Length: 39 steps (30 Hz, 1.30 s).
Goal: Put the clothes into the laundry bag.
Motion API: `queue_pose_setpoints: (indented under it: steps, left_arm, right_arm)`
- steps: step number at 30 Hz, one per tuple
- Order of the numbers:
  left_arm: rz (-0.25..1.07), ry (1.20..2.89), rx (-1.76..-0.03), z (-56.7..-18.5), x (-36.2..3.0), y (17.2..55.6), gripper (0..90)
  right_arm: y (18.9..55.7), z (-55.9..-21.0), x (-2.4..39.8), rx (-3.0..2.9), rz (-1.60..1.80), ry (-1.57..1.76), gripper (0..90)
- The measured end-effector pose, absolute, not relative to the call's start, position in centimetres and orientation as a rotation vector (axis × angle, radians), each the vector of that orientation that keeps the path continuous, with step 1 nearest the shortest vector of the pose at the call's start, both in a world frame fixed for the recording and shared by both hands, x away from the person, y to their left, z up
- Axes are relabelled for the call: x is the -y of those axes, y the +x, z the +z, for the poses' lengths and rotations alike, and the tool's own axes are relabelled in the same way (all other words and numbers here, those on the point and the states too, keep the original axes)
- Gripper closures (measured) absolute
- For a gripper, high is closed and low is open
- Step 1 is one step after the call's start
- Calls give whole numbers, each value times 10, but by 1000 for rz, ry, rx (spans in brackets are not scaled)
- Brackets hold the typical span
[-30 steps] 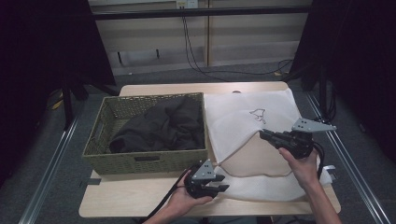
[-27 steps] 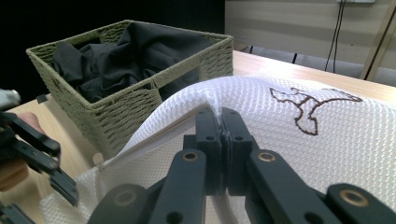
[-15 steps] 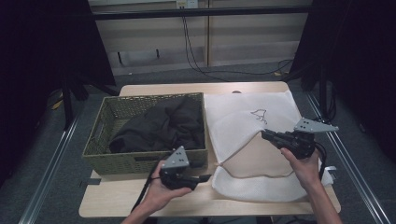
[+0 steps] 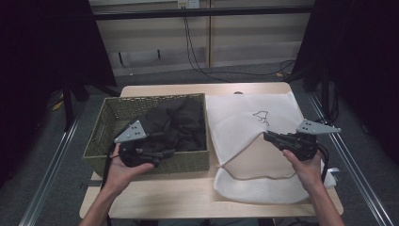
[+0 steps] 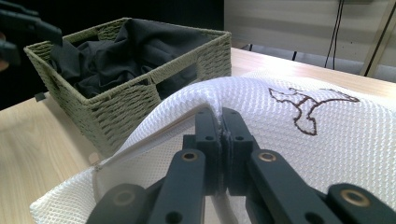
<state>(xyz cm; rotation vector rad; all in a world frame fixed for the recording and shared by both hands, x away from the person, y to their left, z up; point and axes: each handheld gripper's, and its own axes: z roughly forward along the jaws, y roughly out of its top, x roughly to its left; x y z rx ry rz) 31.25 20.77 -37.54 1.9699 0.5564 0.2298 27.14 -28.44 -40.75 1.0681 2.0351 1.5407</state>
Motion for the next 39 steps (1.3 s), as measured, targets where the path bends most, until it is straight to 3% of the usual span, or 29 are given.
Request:
queue_pose_setpoints:
  steps: [7, 16, 23, 25, 39]
  left_arm:
    - [309, 1996, -645, -365, -246, 341, 229]
    - [378, 2058, -787, -375, -270, 374, 133]
    - [299, 2128, -804, -387, -273, 399, 64]
    - [244, 2134, -807, -392, -275, 407, 62]
    - [181, 2255, -781, -413, -270, 431, 35]
  right_arm:
    - [272, -410, 283, -2048, 1531, 1075, 871]
    - [273, -409, 284, -2042, 1518, 1076, 870]
    - [274, -411, 282, -2057, 1497, 1076, 870]
    - [274, -411, 282, -2058, 1495, 1079, 870]
    - [278, -417, 281, -2080, 1456, 1087, 869]
